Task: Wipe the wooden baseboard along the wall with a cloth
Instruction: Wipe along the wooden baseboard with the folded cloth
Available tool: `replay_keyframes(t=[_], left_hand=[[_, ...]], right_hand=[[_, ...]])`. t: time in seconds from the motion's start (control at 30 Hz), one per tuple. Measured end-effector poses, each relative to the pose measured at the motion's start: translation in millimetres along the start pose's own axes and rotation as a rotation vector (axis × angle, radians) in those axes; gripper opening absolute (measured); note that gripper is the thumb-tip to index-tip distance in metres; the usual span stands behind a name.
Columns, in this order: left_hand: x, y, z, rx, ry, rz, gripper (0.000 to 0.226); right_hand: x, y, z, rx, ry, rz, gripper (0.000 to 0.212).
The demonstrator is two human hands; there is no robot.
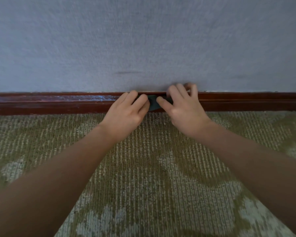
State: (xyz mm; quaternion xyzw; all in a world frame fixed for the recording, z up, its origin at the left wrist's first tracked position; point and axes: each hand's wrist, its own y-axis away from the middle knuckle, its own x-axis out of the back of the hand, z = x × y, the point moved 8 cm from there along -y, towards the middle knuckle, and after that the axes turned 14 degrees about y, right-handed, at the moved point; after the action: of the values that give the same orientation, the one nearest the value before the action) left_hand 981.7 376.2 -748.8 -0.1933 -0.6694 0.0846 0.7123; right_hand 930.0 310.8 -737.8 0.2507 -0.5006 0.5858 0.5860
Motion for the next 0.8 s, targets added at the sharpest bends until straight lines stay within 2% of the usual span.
replay_keyframes(t=[0.13,0.2,0.33,0.5,0.63,0.8], left_hand=[[-3,-8,7,-0.014,-0.019,0.017,0.026],[-6,-15,13,-0.042,-0.034,0.009,0.028],[-7,-18,15,-0.051,-0.021,0.003,0.032],[-5,-11,8,-0.071,-0.052,-0.039,0.019],[1,0,-2,-0.005,-0.025,-0.05,0.033],[5,0,-1,-0.003,-0.014,-0.064,0.034]], right_hand=[[-2,6,9,0.059,0.019,0.01,0.034],[-5,13,16,0.031,0.009,-0.007,0.032],[-12,16,19,-0.034,-0.06,-0.047,0.044],[-18,16,10,-0.144,-0.141,-0.048,0.046],[-20,6,-3,-0.139,-0.185,-0.043,0.048],[-19,6,-4,-0.205,-0.221,-0.087,0.043]])
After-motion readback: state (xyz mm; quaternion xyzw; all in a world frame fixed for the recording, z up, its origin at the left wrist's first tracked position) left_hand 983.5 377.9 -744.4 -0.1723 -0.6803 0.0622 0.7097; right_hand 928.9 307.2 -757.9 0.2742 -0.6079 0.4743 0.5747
